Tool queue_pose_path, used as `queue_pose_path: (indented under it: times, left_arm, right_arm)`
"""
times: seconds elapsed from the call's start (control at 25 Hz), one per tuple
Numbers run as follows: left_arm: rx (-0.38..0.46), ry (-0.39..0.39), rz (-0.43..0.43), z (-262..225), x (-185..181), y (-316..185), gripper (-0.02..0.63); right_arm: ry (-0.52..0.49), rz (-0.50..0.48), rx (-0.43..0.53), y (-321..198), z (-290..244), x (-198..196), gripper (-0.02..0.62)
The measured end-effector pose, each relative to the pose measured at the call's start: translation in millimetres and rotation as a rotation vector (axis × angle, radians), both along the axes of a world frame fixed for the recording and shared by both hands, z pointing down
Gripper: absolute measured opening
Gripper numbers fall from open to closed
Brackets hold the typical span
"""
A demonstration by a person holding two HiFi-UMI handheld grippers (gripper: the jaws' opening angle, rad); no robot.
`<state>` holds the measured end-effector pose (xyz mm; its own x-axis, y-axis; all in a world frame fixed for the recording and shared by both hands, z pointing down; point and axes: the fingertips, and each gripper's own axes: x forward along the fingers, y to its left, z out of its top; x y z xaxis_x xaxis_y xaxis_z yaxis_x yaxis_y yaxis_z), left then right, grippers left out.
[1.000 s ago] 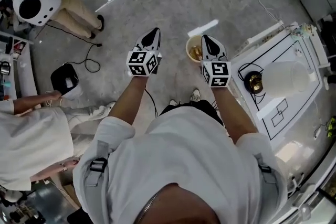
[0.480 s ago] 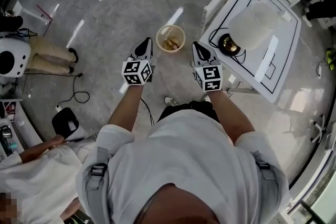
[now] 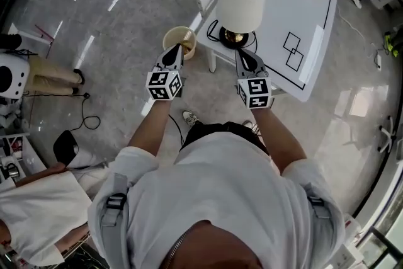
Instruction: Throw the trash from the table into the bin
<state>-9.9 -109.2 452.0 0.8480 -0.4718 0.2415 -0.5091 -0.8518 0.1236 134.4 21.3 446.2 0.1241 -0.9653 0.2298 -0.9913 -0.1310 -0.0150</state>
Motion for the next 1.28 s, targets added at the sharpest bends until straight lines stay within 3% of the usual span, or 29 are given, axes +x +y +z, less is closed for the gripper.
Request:
queue_pose_path:
  times: [0.28,0.6,0.96,1.28]
  left_arm:
    - [0.012,0.001,0.06,-7,90,102,0.011]
    - [-0.01,0.014,0.219,-4,175,160,0.011]
    - [-0.046,0.057,0.397,-1,280,189,0.011]
    - [-0.091,0.069,0.361,9,341,177,0.011]
  right_arm:
    - [0.018,0.085,-0.004,101,0,110,0.006]
    - [0.052,0.231,-0.005,148,-8,194,0.006]
    - [0.103,0.387,-0.072,180,-13,277,0.006]
    - [0.143,0.345,-0.131,166,-5,353,0.006]
